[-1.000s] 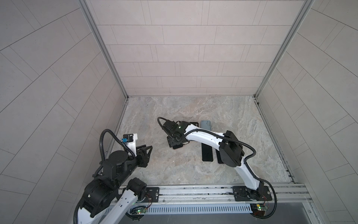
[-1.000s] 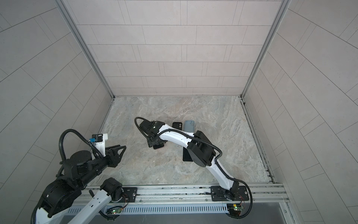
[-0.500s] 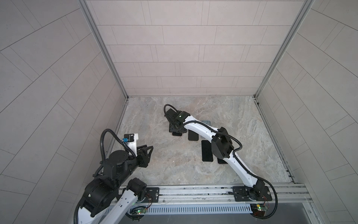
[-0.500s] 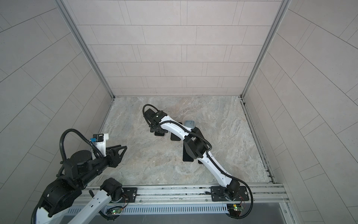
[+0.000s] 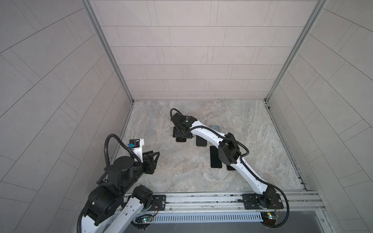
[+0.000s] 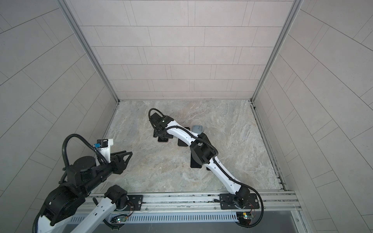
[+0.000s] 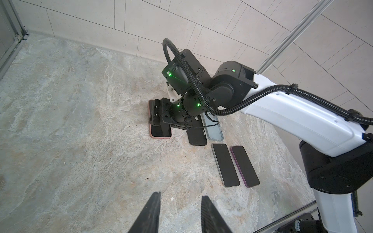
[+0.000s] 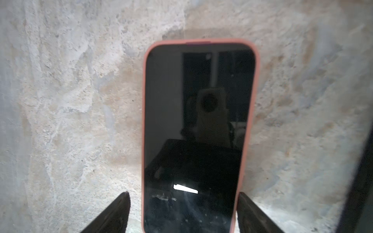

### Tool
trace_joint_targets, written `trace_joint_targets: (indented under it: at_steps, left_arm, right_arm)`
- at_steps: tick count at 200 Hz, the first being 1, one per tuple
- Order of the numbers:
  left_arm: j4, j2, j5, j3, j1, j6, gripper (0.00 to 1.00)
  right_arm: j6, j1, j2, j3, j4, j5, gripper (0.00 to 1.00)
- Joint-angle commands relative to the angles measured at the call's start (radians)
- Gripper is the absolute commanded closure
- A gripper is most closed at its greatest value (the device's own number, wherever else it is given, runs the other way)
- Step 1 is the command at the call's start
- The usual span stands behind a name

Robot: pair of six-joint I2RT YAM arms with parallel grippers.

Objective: Put the phone into the phone case

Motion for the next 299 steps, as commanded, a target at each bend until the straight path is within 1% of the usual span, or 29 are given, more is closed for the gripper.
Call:
trace_joint_targets:
  at_steps: [1, 42, 75, 86, 105, 120, 132, 149, 164, 178, 194, 199, 211, 220, 228, 244, 279, 299]
  left_arm:
    - [0.015, -0.001, -0.003, -0.006, 0.006, 0.017, 0.62]
    - [0.015, 0.001, -0.006, -0.006, 0.006, 0.015, 0.61]
    - [0.015, 0.004, -0.008, -0.008, 0.006, 0.015, 0.62]
    - [0.014, 0.006, -0.007, -0.007, 0.007, 0.015, 0.62]
    - [0.015, 0.007, -0.007, -0.005, 0.007, 0.015, 0.62]
    - [0.014, 0.007, -0.007, -0.006, 0.009, 0.014, 0.61]
    - [0.015, 0.006, -0.009, -0.008, 0.010, 0.015, 0.62]
    - [0.015, 0.006, -0.010, -0.008, 0.012, 0.015, 0.61]
    - [0.015, 0.006, -0.012, -0.008, 0.013, 0.015, 0.61]
    - [0.015, 0.008, -0.011, -0.008, 0.015, 0.014, 0.62]
    - [0.014, 0.012, -0.010, -0.007, 0.016, 0.014, 0.62]
    - [0.015, 0.012, -0.010, -0.008, 0.016, 0.014, 0.61]
    - [0.014, 0.013, -0.011, -0.008, 0.016, 0.014, 0.62]
    - [0.015, 0.014, -0.011, -0.008, 0.016, 0.014, 0.62]
    - [0.015, 0.013, -0.011, -0.008, 0.018, 0.013, 0.62]
    - [0.014, 0.015, -0.009, -0.008, 0.018, 0.014, 0.62]
    - [0.015, 0.015, -0.009, -0.008, 0.019, 0.014, 0.62]
    - [0.015, 0.014, -0.008, -0.008, 0.020, 0.013, 0.62]
  right_arm:
    - [-0.007, -0.005, 0.009, 0.024, 0.003, -0.009, 0.14]
    - [-0.043, -0.026, -0.028, 0.023, -0.026, -0.017, 0.11]
    - [-0.109, -0.062, -0.106, 0.000, -0.130, 0.044, 0.12]
    - [-0.133, -0.078, -0.146, -0.046, -0.150, 0.063, 0.13]
    - [-0.181, -0.107, -0.236, -0.195, -0.129, 0.075, 0.14]
    - [-0.218, -0.117, -0.310, -0.322, -0.104, 0.127, 0.14]
    - [-0.223, -0.127, -0.363, -0.417, -0.080, 0.168, 0.16]
    - [-0.222, -0.155, -0.408, -0.534, -0.044, 0.164, 0.19]
    - [-0.216, -0.182, -0.426, -0.613, -0.009, 0.129, 0.25]
    - [-0.224, -0.206, -0.435, -0.675, 0.042, 0.057, 0.42]
    - [-0.218, -0.224, -0.449, -0.743, 0.100, -0.002, 0.45]
    - [-0.218, -0.226, -0.453, -0.759, 0.119, -0.014, 0.48]
    - [-0.216, -0.229, -0.459, -0.778, 0.144, -0.032, 0.51]
    - [-0.215, -0.229, -0.456, -0.780, 0.149, -0.037, 0.55]
    - [-0.213, -0.229, -0.450, -0.778, 0.146, -0.042, 0.56]
    - [-0.210, -0.229, -0.441, -0.773, 0.143, -0.049, 0.65]
    - [-0.201, -0.229, -0.446, -0.769, 0.125, -0.022, 0.66]
    - [-0.213, -0.225, -0.458, -0.757, 0.094, 0.027, 0.60]
